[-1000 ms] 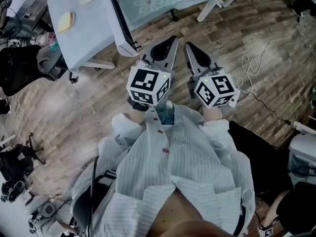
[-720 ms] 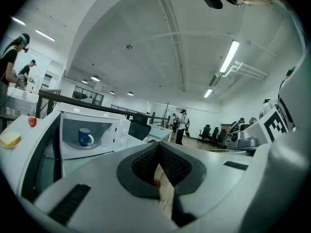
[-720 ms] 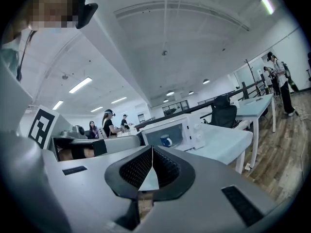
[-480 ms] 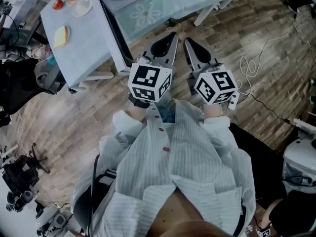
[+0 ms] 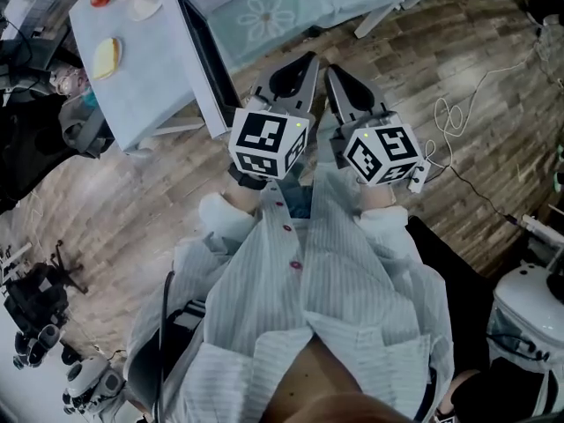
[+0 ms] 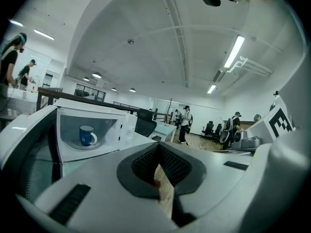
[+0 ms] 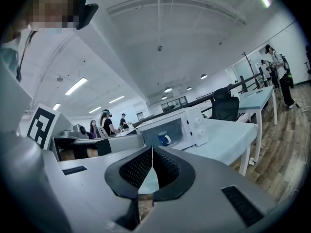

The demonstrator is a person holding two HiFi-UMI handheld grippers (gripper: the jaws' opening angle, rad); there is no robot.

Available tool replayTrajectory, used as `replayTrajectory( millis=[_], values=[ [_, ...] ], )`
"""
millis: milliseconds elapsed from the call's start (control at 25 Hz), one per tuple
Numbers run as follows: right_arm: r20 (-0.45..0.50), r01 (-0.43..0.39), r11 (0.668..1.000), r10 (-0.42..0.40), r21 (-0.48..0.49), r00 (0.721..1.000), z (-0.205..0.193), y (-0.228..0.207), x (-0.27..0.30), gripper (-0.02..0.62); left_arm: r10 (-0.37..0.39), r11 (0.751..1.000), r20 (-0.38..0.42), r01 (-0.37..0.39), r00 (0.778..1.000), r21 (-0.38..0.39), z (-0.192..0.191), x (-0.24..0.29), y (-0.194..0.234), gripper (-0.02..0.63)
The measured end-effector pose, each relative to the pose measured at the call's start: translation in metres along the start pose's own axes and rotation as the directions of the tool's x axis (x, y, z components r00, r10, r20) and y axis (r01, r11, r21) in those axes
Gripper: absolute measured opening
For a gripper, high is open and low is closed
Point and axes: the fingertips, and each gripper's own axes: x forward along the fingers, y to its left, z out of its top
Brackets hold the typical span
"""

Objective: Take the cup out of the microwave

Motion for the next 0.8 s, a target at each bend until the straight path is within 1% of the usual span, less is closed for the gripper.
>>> replayTrajectory(
  millis=[200,480,640,800],
  values=[
    [-0.030,-0.047,0.999,0.047,0.011,0.998,-0.002,-0.016,0.029,0.035,0.061,0.998,0.000,-0.061,0.998,-0.016,-0.002,0.020,0.023,0.009],
    [-0.057,-0.147,0.989,0.147,0.000,0.987,0.022,-0.051,0.069,0.035,0.159,0.987,0.016,-0.159,0.987,-0.026,0.011,0.061,0.042,0.008],
    [-0.077,-0.210,0.978,0.208,-0.016,0.975,0.040,-0.073,0.090,0.035,0.217,0.976,0.036,-0.216,0.975,-0.035,0.025,0.093,0.053,0.009],
    [-0.103,-0.282,0.959,0.278,-0.032,0.955,0.063,-0.090,0.116,0.035,0.294,0.955,0.061,-0.291,0.954,-0.049,0.044,0.118,0.070,0.009]
  ],
)
